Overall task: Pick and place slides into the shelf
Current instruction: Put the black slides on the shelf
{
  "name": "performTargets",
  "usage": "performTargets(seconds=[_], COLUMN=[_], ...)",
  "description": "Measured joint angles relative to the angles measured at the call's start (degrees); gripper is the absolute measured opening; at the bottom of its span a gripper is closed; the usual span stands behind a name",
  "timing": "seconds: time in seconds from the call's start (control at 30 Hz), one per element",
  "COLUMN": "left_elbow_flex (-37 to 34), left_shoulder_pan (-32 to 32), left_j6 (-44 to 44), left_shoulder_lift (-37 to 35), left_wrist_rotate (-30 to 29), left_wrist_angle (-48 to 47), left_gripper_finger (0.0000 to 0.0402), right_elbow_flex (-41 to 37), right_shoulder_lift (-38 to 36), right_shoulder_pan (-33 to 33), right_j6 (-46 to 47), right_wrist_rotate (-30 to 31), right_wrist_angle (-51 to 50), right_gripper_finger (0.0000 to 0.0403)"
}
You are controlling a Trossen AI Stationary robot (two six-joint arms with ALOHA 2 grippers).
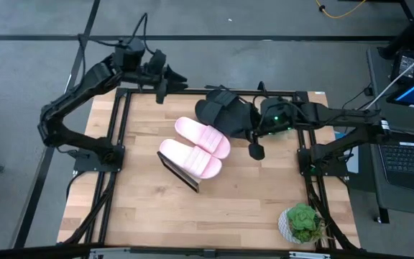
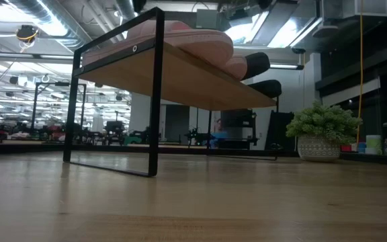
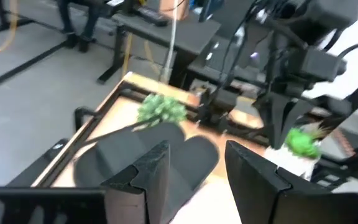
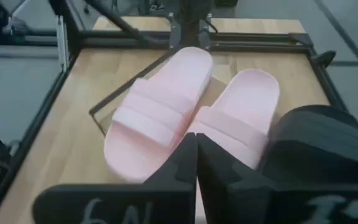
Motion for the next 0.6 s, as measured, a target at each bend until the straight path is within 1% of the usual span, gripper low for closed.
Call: performTargets(seconds=[0.07, 0.2, 0.27, 0.47, 0.6], left_elbow_flex=[0.0, 0.0, 0.0, 0.0, 0.0], left_shoulder_pan=[-0.8, -2.8, -3.7, -4.8, -4.9], left_j6=[1.1, 3.3, 3.8, 4.0, 4.0], left_shoulder_lift=[-1.1, -2.5, -2.7, -2.8, -2.8], left_wrist_rotate=[-2.1, -3.7, -3.7, -3.8, -3.7], left_wrist_angle=[-2.2, -3.4, -3.5, -3.5, -3.6], left_gripper_finger=[0.0147, 0.0147, 0.0147, 0.0147, 0.0147], right_elbow_flex=[0.0, 0.0, 0.0, 0.0, 0.0], right_shoulder_lift=[0.9, 3.1, 4.7, 10.5, 13.3], right_shoulder_pan=[-0.3, -2.0, -3.5, -7.4, -9.1], right_j6=[1.2, 1.2, 1.2, 1.2, 1.3], right_wrist_rotate=[0.4, 7.2, 9.0, 9.3, 10.3], right_wrist_angle=[0.7, 0.4, -0.1, 2.5, 2.1], right_gripper_finger=[0.001, 0.0005, 0.0004, 0.0003, 0.0003])
